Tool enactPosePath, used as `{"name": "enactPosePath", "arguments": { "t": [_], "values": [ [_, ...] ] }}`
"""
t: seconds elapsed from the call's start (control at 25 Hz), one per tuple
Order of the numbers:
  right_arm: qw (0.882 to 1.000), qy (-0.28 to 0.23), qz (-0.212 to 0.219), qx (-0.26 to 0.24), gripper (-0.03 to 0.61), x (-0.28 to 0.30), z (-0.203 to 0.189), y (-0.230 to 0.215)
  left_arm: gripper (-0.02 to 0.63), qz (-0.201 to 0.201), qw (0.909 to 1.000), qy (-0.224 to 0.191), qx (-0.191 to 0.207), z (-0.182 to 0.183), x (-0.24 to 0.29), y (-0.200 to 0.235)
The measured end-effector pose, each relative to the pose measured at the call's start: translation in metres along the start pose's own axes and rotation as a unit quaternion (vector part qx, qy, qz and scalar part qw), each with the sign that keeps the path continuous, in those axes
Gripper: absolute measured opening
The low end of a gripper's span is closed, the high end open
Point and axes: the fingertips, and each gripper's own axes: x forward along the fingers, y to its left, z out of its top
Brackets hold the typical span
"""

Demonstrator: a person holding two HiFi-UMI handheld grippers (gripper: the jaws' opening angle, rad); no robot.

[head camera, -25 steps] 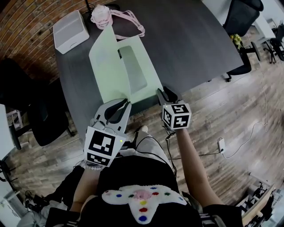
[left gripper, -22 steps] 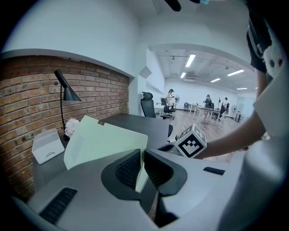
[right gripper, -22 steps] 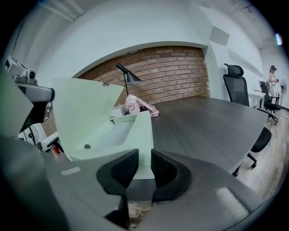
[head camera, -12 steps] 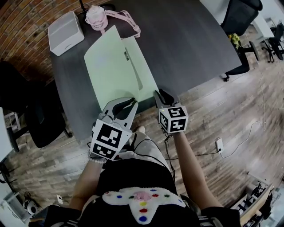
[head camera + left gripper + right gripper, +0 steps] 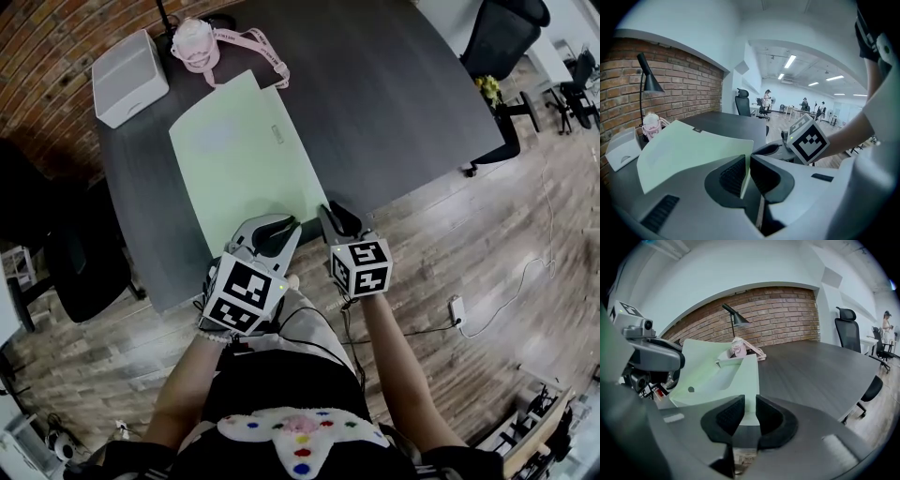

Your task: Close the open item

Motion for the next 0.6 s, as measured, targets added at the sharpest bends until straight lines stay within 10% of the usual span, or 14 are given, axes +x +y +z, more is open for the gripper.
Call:
{"name": "enactPosePath", "arguments": {
  "t": [0.6],
  "values": [
    [1.000, -0.009, 0.006, 0.017, 0.069, 0.000, 0.007, -0.012, 0.005, -0.021, 0.9991, 0.030, -0.023, -0.023, 0.046, -0.002]
  ]
}}
